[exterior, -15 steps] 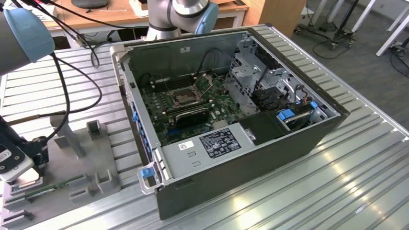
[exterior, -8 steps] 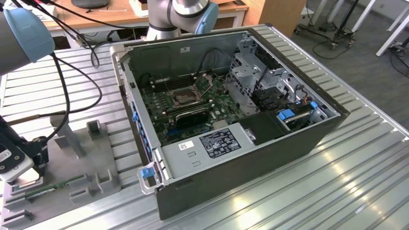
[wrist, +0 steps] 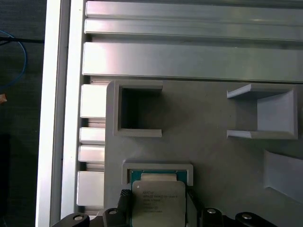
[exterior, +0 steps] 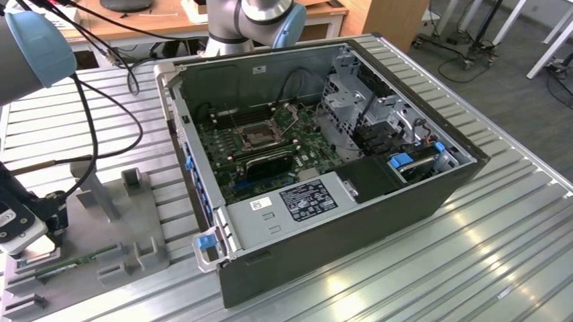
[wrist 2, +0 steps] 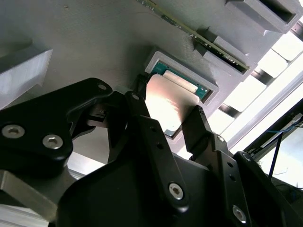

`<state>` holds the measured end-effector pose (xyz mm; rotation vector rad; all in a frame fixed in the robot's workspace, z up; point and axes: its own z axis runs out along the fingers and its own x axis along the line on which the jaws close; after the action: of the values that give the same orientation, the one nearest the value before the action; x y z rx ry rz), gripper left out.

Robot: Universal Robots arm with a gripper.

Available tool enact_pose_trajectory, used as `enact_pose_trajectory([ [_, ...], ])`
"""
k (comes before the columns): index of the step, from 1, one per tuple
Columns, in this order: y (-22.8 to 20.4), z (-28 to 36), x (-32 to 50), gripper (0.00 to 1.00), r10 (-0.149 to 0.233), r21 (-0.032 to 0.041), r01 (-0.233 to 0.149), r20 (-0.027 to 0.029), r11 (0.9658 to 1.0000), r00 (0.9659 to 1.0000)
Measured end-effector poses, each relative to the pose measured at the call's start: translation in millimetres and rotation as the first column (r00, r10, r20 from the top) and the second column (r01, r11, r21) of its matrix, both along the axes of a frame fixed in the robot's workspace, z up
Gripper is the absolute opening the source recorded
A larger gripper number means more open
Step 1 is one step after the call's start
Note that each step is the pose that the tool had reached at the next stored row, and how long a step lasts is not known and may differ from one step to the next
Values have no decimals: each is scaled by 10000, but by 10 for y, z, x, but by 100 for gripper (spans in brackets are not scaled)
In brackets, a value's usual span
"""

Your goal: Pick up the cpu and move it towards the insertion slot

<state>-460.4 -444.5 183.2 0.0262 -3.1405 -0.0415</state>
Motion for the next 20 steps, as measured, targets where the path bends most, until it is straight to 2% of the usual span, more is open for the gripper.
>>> enact_pose_trajectory([
  [4,0,31,0,55,0,0,0,-1,10000,10000],
  [10,0,115,0,55,0,0,0,-1,10000,10000],
  [20,0,328,0,55,0,1,0,0,10000,10000],
])
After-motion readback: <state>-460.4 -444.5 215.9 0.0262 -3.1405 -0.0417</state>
